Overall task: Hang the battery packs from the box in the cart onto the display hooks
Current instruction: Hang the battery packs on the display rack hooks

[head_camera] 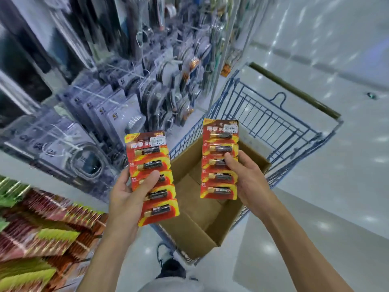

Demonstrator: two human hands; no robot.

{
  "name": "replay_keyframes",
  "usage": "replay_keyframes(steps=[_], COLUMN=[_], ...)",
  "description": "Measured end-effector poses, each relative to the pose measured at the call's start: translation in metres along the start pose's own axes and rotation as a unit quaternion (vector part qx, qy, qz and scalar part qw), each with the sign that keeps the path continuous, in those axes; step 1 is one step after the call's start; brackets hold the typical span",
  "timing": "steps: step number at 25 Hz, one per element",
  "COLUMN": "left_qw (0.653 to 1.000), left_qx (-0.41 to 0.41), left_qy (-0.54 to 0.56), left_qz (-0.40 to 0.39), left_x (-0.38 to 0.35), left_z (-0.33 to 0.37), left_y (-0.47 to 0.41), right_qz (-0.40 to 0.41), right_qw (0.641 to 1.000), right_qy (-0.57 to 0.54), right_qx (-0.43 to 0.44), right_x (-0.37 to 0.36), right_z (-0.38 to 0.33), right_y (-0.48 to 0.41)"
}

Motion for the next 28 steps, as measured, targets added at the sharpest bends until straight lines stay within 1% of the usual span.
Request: replay_keyframes(steps=[6, 9, 12, 16, 20, 22, 24, 26, 28], left_qw=[0.997, 0.991, 0.977, 0.948, 0.903, 0.875, 0.869, 0.846, 0.829], left_qx=[-0.061, -0.093, -0.123, -0.153, -0.184, -0.201, -0.198, -0.208, -0.208], left_qy=[0.014, 0.042, 0.056, 0.078, 0.105, 0.117, 0.113, 0.115, 0.114], left_qz=[0.051, 0.088, 0.163, 0.269, 0.374, 0.424, 0.440, 0.477, 0.507], left_x=[0.010, 0.031, 0.073, 0.141, 0.219, 0.274, 0.292, 0.338, 0.385], left_z=[0.002, 0.003, 0.000, -0.002, -0.011, -0.024, -0.028, -0.043, -0.057], left_y=[0.079, 0.129, 0.182, 0.258, 0.353, 0.422, 0.443, 0.502, 0.560], right_qz=[-0.064, -0.135, -0.216, -0.314, -0.402, -0.451, -0.465, -0.493, -0.509], right_qw=[0.998, 0.991, 0.976, 0.948, 0.911, 0.884, 0.877, 0.858, 0.848], right_qy=[-0.020, -0.016, -0.017, 0.002, 0.048, 0.069, 0.075, 0.085, 0.089], right_qx=[0.013, -0.004, -0.036, -0.059, -0.081, -0.102, -0.097, -0.115, -0.119], right_x=[-0.009, -0.037, -0.084, -0.160, -0.242, -0.292, -0.308, -0.343, -0.377], right_z=[-0.006, 0.001, 0.016, 0.045, 0.089, 0.128, 0.139, 0.175, 0.212], right_y=[0.052, 0.080, 0.109, 0.157, 0.233, 0.296, 0.317, 0.375, 0.435])
Point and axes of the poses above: each hand's wrist, its own y-axis away from the middle knuckle, its own x-axis out of the back of the hand, z = x × y, the point moved 5 cm from there along -y, towards the middle knuckle, and after that the axes turned 8 degrees about -y, right-handed, at the moved point
